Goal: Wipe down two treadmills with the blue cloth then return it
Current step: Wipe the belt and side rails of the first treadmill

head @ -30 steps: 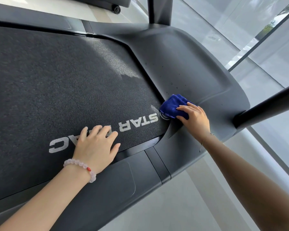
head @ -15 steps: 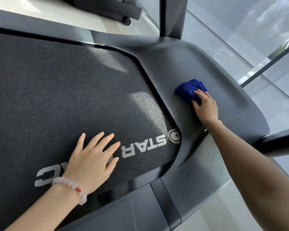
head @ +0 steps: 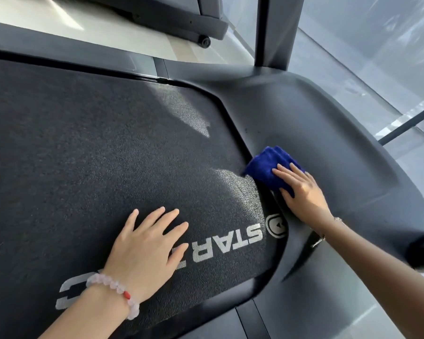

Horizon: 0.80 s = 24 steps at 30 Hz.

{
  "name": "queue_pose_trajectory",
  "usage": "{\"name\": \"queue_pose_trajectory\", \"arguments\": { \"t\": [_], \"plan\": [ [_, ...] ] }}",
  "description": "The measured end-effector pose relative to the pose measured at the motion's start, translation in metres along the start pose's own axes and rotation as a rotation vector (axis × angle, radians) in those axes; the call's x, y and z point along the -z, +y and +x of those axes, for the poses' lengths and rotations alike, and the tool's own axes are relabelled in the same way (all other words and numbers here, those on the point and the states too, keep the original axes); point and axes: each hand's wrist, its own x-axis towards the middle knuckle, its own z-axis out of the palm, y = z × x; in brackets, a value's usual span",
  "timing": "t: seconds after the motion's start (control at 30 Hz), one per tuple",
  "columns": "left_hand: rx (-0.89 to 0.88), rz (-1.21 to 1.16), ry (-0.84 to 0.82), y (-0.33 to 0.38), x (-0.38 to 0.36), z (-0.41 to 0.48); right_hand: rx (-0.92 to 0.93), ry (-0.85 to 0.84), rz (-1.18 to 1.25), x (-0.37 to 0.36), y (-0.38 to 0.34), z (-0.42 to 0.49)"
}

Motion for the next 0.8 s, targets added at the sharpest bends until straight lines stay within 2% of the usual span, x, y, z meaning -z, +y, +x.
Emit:
{"name": "queue_pose_trajectory", "arguments": {
  "t": [0.13, 0.3, 0.4, 0.6, 0.8],
  "plan": [
    [-0.005, 0.003, 0.008, -0.003, 0.0, 0.001, 0.018, 0.037, 0.019, -0.001, 0.006, 0.013],
    [-0.006, 0.031, 0.006, -0.005, -0.003, 0.005, -0.051, 0.075, -0.008, -0.004, 0.006, 0.072],
    [-0.011, 0.036, 0.009, -0.005, -0.005, 0.004, -0.085, 0.032, -0.027, -0.007, 0.002, 0.113],
    [-0.014, 0.045, 0.031, -0.005, -0.004, 0.007, -0.033, -0.098, -0.072, -0.014, -0.021, 0.159],
    [-0.011, 0.056, 0.028, -0.005, -0.006, 0.008, 0.017, -0.156, -0.011, -0.01, -0.03, 0.142]
  ]
}}
